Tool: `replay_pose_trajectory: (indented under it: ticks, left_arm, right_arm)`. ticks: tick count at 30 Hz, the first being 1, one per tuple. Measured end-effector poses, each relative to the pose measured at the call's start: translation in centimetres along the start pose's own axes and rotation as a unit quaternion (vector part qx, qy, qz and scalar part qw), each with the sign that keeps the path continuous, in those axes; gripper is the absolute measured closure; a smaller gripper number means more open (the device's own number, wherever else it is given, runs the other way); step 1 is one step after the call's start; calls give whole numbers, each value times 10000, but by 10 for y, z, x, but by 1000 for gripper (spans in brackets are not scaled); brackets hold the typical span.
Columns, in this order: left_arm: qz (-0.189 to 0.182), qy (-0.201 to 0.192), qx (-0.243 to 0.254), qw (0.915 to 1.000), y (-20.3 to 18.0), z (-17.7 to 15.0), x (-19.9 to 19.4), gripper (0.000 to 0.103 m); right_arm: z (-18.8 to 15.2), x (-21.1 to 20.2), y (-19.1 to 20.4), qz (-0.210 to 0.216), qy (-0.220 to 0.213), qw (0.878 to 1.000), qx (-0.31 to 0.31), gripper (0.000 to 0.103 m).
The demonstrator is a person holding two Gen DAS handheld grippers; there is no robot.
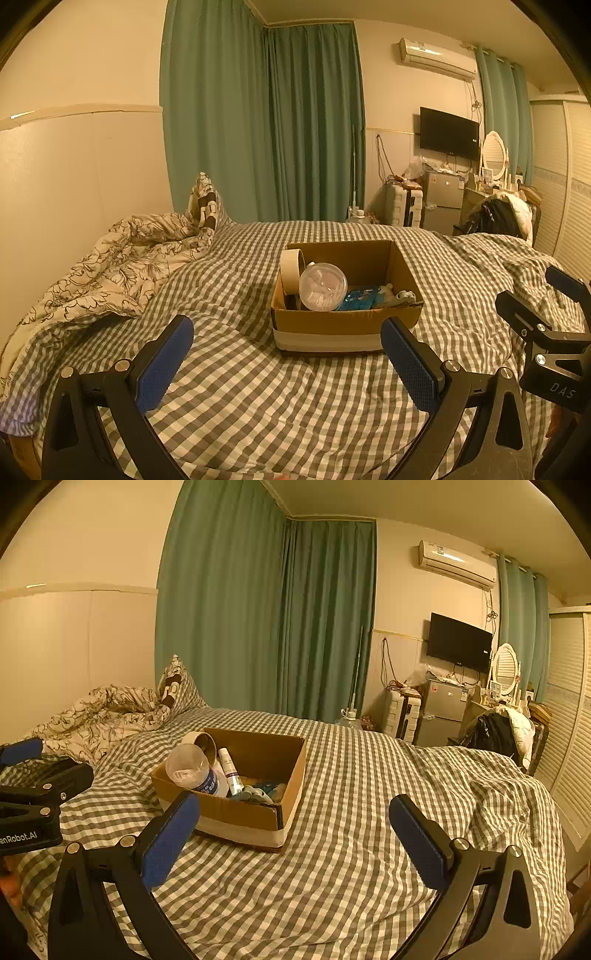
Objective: Organize objects
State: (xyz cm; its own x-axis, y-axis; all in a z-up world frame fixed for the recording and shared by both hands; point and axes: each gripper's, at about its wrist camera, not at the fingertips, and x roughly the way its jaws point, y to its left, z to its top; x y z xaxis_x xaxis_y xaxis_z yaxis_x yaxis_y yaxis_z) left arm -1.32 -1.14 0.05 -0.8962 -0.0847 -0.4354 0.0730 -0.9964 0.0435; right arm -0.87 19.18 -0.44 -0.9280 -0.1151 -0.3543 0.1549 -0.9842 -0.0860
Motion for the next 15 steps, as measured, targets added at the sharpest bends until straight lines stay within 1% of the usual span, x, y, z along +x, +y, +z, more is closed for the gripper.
replay_pose_trajectory:
  ticks: [15]
  left_arm:
    - [32, 95, 3, 9999, 1, -1, 4, 0]
  right_arm:
    - [-2, 1, 0, -1, 61, 10000, 20, 0]
